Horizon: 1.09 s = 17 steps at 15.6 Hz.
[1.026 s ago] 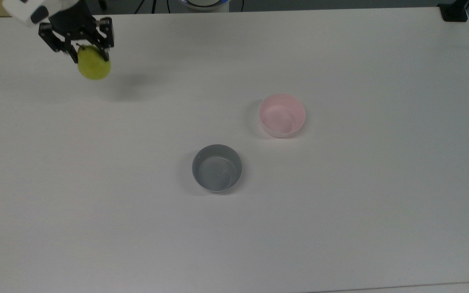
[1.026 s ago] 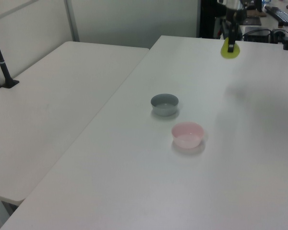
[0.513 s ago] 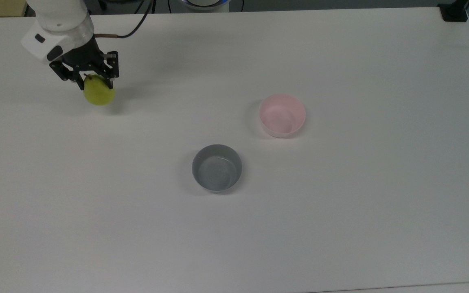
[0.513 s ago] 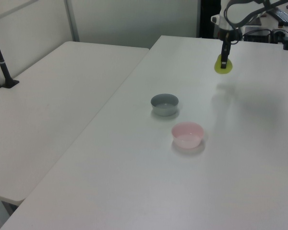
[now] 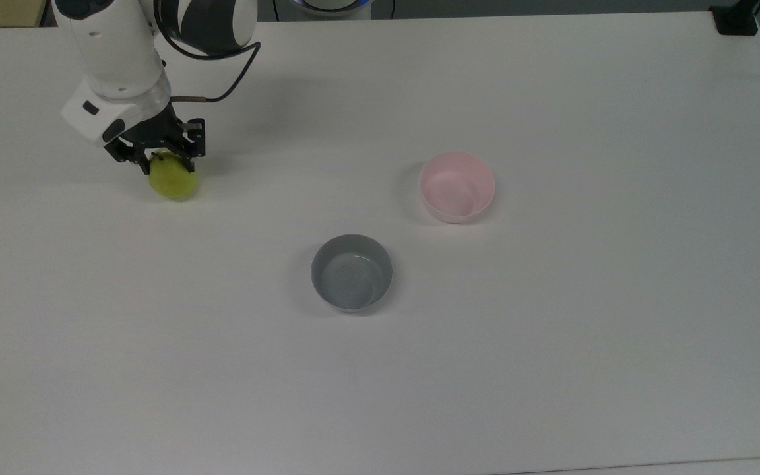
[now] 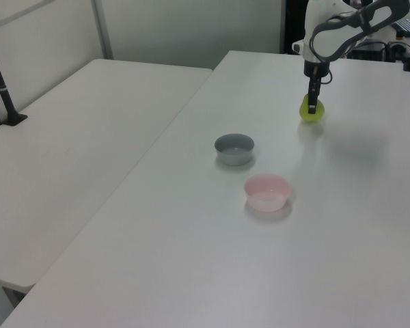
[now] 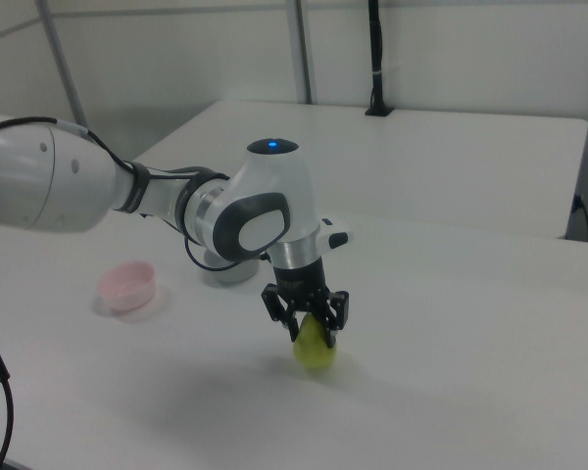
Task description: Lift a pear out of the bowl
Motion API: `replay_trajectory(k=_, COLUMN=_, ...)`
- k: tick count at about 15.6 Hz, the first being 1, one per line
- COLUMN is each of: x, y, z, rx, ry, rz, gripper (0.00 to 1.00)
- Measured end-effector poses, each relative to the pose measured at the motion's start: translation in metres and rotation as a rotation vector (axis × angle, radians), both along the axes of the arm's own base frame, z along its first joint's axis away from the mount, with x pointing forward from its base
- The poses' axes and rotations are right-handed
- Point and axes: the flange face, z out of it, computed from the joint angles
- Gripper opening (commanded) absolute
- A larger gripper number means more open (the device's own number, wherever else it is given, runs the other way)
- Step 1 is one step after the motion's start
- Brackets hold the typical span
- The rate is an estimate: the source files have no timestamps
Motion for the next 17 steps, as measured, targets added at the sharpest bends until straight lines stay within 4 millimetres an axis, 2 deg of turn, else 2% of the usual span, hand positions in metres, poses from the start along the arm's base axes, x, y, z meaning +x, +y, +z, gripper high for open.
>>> replay_trajectory(k=5, x=0.001, y=0.0, z=-0.006, rx=-0.001, ry=0.006, rz=-0.002, gripper=0.9)
replay_trajectory(k=6, x=0.001, y=0.0, z=-0.006, rx=-0.001, ry=0.006, rz=-0.003, gripper=1.0)
replay_trajectory(k=13, x=0.002, y=0.001, z=0.002, rx=0.003, ry=0.007, rz=-0.034, gripper=1.0)
replay_trajectory(k=15, x=0.004, y=0.001, z=0.019, rx=0.015, ry=0.028, rz=-0.037, gripper=1.0)
replay_trajectory(k=17, x=0.004, y=0.003, z=0.05, rx=0.031, ry=0.043, rz=-0.041, gripper=1.0)
